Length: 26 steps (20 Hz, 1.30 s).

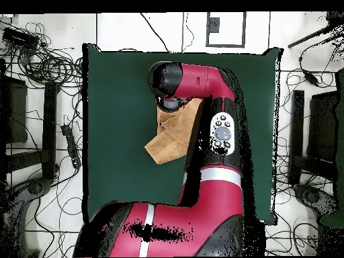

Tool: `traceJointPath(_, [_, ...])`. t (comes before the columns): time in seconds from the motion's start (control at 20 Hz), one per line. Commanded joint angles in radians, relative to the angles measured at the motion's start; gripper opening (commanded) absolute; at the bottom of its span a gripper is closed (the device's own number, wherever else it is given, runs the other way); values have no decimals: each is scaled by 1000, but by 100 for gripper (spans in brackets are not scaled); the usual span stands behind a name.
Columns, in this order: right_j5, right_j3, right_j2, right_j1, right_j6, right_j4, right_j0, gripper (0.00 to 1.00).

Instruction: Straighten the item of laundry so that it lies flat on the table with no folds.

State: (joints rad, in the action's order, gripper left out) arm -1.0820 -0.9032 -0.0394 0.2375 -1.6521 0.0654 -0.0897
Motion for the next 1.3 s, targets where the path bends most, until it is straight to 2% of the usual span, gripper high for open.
traceJointPath(0.05, [69,-160,100,4,-202,-67,45,0])
traceJointPath(0.4, [150,-214,73,7,-181,-36,66,0])
traceJointPath(0.6, [121,-190,38,-6,-138,15,86,0])
traceJointPath(0.8, [122,-188,45,-12,-66,26,62,0])
traceJointPath(1.05, [72,-161,56,-6,-68,11,52,0])
traceJointPath(1.3, [92,-164,59,-5,-71,13,48,0])
